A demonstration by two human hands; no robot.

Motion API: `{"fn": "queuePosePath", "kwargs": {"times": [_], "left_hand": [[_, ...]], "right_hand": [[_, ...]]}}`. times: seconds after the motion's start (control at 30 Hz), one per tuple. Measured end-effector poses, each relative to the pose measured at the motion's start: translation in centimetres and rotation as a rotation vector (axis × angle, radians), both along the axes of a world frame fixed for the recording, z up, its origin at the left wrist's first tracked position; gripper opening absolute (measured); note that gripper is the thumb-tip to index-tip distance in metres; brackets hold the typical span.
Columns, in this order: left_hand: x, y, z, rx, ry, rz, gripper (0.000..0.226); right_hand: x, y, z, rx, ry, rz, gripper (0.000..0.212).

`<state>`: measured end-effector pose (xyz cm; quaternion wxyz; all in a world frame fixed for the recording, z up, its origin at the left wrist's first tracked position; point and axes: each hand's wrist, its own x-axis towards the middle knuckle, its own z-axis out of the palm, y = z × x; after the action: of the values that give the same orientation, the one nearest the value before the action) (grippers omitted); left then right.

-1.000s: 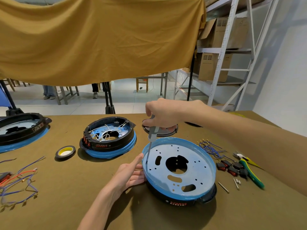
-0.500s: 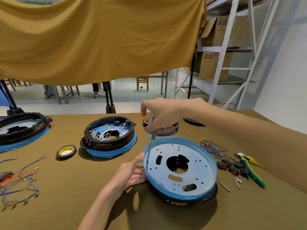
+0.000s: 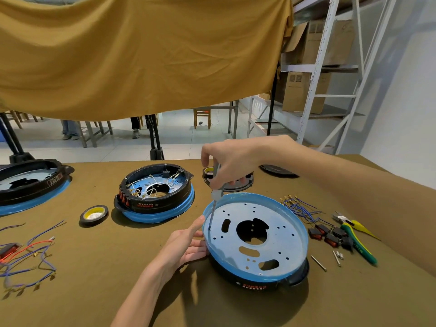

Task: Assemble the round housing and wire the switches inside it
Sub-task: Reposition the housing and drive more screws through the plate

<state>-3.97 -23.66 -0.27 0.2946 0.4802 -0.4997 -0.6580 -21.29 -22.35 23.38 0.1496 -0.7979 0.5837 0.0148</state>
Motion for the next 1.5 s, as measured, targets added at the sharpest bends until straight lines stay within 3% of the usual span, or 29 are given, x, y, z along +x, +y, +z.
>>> {"fn": "queuePosePath", "kwargs": {"times": [0.1, 0.17, 0.33, 0.4, 0.47, 0.6, 0.77, 0.93, 1.03, 1.1, 1.27, 1.37, 1.43, 1.5], "left_hand": [[0.0, 0.0, 0.0, -0.001, -0.007, 0.000, 0.086], [0.0, 0.0, -0.1, -0.005, -0.009, 0.012, 0.087], [0.0, 0.0, -0.2, -0.004, -0.011, 0.014, 0.088], [0.0, -0.1, -0.2, -0.008, -0.017, 0.016, 0.089], [0.0, -0.1, -0.3, -0.008, -0.023, 0.024, 0.090], [-0.1, -0.2, -0.4, 0.001, -0.022, 0.022, 0.090], [-0.1, -0.3, -0.6, -0.010, -0.022, 0.038, 0.095], [0.1, -0.4, -0.7, 0.012, -0.012, 0.043, 0.100], [0.0, -0.5, -0.8, 0.012, -0.007, 0.056, 0.102], [-0.1, -0.5, -0.9, 0.011, -0.003, 0.069, 0.104], [-0.1, -0.5, -0.9, 0.017, 0.012, 0.077, 0.105], [-0.1, -0.5, -0.9, 0.011, 0.008, 0.076, 0.102], [-0.2, -0.5, -0.9, 0.003, 0.009, 0.073, 0.099], [-0.2, -0.4, -0.9, 0.005, 0.015, 0.077, 0.095]], "right_hand": [[0.2, 0.0, -0.3, -0.061, 0.043, 0.019, 0.034], [0.6, -0.2, -0.6, -0.179, 0.130, 0.008, 0.040], [0.0, 0.1, 0.1, 0.022, -0.023, 0.032, 0.040], [0.2, -0.1, -0.6, -0.077, 0.020, 0.032, 0.031], [0.4, -0.2, -1.0, -0.197, 0.095, 0.015, 0.036], [-0.4, -0.1, 0.0, 0.004, -0.001, 0.026, 0.045], [0.5, -0.6, -1.2, -0.184, 0.119, 0.017, 0.036], [-0.1, -0.2, 0.2, 0.026, -0.020, 0.048, 0.043], [0.1, -0.1, -0.7, -0.083, -0.011, 0.040, 0.025], [0.3, -0.2, -1.2, -0.209, 0.067, 0.017, 0.031], [-0.7, -0.1, 0.4, 0.039, -0.012, 0.022, 0.042], [-0.4, -0.1, -0.6, -0.097, 0.024, 0.034, 0.025], [0.1, -0.3, -1.2, -0.220, 0.090, 0.017, 0.035], [0.0, -0.3, -0.8, -0.143, 0.067, 0.012, 0.034]]}}
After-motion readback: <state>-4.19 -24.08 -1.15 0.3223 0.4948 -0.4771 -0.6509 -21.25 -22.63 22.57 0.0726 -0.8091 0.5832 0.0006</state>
